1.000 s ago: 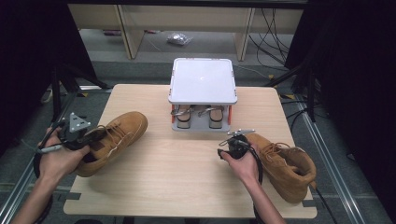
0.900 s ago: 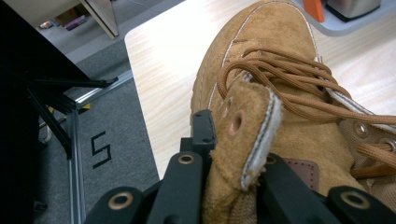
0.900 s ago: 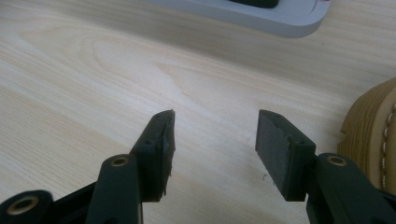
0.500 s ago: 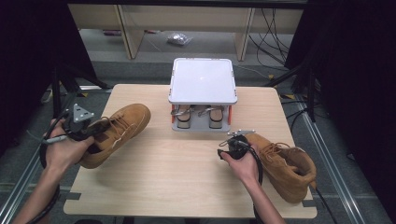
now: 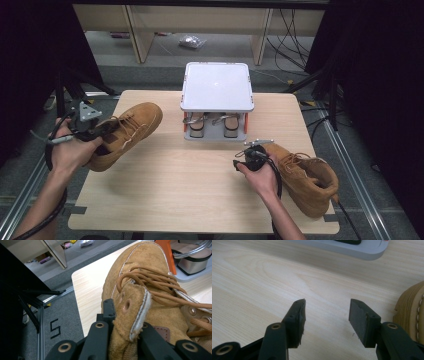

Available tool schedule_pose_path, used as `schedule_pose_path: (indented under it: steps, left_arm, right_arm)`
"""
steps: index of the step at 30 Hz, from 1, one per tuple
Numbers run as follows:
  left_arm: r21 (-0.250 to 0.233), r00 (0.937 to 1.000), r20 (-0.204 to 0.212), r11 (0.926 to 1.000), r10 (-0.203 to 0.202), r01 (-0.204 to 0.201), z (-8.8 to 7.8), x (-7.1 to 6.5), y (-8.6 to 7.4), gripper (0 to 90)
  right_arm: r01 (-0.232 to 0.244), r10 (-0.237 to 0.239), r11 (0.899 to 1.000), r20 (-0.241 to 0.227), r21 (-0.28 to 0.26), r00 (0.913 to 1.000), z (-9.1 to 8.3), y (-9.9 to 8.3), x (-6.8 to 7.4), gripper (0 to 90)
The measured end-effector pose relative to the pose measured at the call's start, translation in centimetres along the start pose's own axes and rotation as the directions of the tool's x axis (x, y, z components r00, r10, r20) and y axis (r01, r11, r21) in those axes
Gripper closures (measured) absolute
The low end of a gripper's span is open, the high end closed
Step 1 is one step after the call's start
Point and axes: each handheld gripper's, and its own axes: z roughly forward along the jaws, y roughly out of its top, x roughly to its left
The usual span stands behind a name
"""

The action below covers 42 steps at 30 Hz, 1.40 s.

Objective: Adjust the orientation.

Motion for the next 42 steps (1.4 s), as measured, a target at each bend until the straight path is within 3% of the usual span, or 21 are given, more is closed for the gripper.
schedule_pose_path:
  steps: [15,29,34,42]
  left_arm:
    - [-0.025,0.9996,-0.028,0.9996,-0.010,0.009,0.6,0.4,2.6,85.5]
    - [-0.042,0.9982,-0.042,0.9983,-0.042,0.041,1.7,0.5,4.4,85.5]
    - [-0.051,0.9970,-0.050,0.9971,-0.060,0.057,2.1,0.6,5.0,85.5]
    - [-0.053,0.9962,-0.065,0.9971,-0.058,0.055,2.7,0.6,6.0,85.5]
  right_arm:
    - [0.020,-0.020,1.000,0.000,-0.009,0.9998,-0.2,0.1,0.3,47.9]
    - [0.001,-0.001,1.000,-0.003,-0.010,1.0000,-0.2,-0.2,0.3,47.9]
    - [0.016,-0.016,1.000,0.003,-0.009,0.9999,-0.2,-0.2,0.2,47.9]
    - [0.022,-0.022,1.000,-0.005,-0.011,0.9997,-0.3,-0.1,0.3,47.9]
